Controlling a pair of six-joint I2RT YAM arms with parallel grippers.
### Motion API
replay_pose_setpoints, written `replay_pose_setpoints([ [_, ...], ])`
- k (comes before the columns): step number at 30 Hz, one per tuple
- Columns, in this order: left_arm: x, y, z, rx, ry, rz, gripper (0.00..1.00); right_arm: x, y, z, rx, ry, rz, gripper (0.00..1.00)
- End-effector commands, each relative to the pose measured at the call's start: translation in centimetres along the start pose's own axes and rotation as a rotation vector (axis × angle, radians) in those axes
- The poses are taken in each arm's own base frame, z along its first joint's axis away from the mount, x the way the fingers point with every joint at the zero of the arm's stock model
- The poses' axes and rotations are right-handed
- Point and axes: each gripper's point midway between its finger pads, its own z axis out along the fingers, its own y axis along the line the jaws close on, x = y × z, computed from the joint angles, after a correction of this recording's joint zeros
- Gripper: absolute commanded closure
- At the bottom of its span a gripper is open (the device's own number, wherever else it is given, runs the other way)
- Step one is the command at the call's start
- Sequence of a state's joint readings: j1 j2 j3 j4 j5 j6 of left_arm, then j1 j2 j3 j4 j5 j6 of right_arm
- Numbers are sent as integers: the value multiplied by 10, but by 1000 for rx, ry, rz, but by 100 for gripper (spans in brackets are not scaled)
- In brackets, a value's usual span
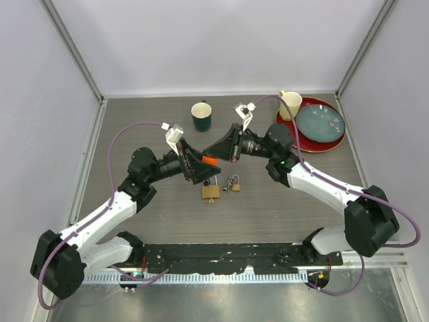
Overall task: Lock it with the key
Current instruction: Place the lock at the center of the board.
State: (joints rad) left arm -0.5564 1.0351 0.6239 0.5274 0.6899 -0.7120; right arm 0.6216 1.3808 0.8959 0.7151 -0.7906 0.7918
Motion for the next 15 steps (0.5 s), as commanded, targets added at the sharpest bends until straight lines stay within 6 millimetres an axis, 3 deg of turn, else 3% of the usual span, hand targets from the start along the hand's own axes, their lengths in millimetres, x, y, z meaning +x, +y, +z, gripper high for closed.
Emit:
replay_pose_setpoints([
  [1,-18,-4,-4,-28,-64,77,20,-26,22,1,-12,-50,-97,99],
  [5,-14,7,-14,-120,-57,96,8,-30,26,-2,-4,-60,-115,99],
  [15,19,7,-37,-122,-31,62,6,-33,32,-2,-25,-77,-95,99],
])
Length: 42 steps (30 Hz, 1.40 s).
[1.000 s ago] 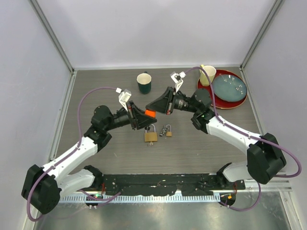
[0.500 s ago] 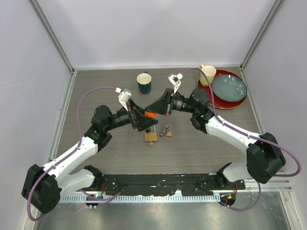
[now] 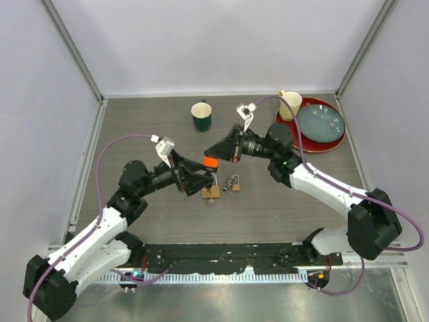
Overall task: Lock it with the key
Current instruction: Place the lock at the center of the board.
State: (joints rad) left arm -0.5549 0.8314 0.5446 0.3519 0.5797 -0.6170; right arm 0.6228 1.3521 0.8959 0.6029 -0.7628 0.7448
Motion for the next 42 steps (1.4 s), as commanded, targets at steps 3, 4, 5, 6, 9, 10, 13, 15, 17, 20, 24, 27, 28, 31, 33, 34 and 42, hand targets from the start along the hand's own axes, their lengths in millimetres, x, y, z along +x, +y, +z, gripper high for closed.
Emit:
replay_pose_setpoints([
  [3,16,3,-10,5,-13,-9,5,-41,40,-2,-85,-109,-108,99],
  [4,16,4,-10,8,-17,-9,4,-41,41,-2,-87,-110,-108,99],
  [5,18,4,-9,9,-18,-14,4,-42,42,-2,-89,-111,-107,99],
  [6,17,3,-9,24,-26,-10,4,-43,43,-1,-92,-111,-108,99],
  [9,20,-1,-5,64,-19,-25,4,-43,44,-1,-95,-111,-102,99],
  [10,20,-2,-4,72,-19,-36,4,-44,44,-2,-98,-113,-104,99],
  [13,22,-1,1,95,-17,-60,5,-43,45,-2,-98,-113,-99,99],
  [15,23,-3,3,119,-11,-65,5,-43,44,-2,-95,-116,-98,99],
  [17,24,-4,4,131,-8,-67,7,-42,44,-3,-94,-118,-97,99],
  [20,27,-6,5,139,2,-77,14,-43,45,-3,-96,-121,-97,99],
  [24,35,-7,5,149,19,-90,25,-45,44,-3,-93,-129,-102,99],
  [27,37,-10,5,168,5,-108,40,-46,44,-3,-91,-133,-98,99],
  [28,38,-9,6,169,8,-115,48,-46,43,-2,-90,-134,-94,99],
  [31,44,-9,6,173,17,-123,65,-46,42,-2,-93,-138,-93,99],
  [33,46,-9,6,174,21,-126,74,-46,44,-2,-98,-134,-93,99],
  [34,46,-10,5,174,20,-131,80,-46,44,-2,-98,-135,-92,99],
  [42,47,-11,1,164,23,-128,100,-50,44,-4,-89,-147,-103,99],
])
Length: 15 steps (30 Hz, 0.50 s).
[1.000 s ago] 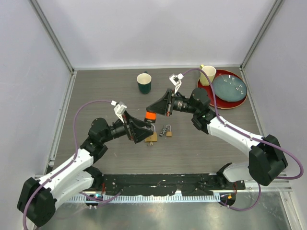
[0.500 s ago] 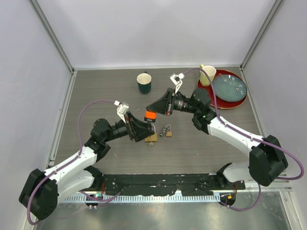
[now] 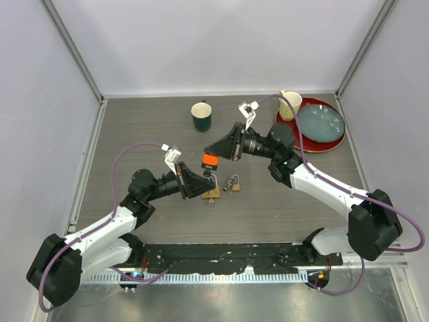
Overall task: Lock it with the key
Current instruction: Place the lock at the center of the board.
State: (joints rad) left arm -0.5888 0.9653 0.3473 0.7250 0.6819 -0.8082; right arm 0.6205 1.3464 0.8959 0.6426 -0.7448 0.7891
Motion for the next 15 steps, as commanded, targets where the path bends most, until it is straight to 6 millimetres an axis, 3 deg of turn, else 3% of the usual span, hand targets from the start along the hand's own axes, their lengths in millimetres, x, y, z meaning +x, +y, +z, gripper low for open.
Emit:
replay_pose_setpoints([
  [1,-6,-12,-3,36,-24,41,100,-40,38,-2,-79,-110,-116,99],
  [15,20,-15,-14,45,21,-3,100,-52,31,-4,-82,-133,-120,99],
])
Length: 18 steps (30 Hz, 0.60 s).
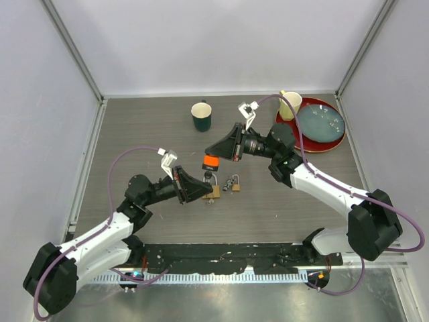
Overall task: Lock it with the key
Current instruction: Place the lock at the center of the board.
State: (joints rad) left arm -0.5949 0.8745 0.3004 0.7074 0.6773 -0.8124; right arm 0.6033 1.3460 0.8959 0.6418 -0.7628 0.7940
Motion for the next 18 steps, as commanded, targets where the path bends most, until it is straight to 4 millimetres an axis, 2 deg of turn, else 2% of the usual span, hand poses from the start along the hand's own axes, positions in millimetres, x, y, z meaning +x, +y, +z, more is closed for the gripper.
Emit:
replay_pose_setpoints([
  [1,18,-4,-4,24,38,-20,100,-50,34,-1,-87,-136,-116,99],
  [9,35,6,-4,6,75,-32,100,-59,39,-7,-133,-187,-81,99],
  [18,25,12,-1,-40,54,1,100,-50,19,-7,-63,-134,-102,99],
])
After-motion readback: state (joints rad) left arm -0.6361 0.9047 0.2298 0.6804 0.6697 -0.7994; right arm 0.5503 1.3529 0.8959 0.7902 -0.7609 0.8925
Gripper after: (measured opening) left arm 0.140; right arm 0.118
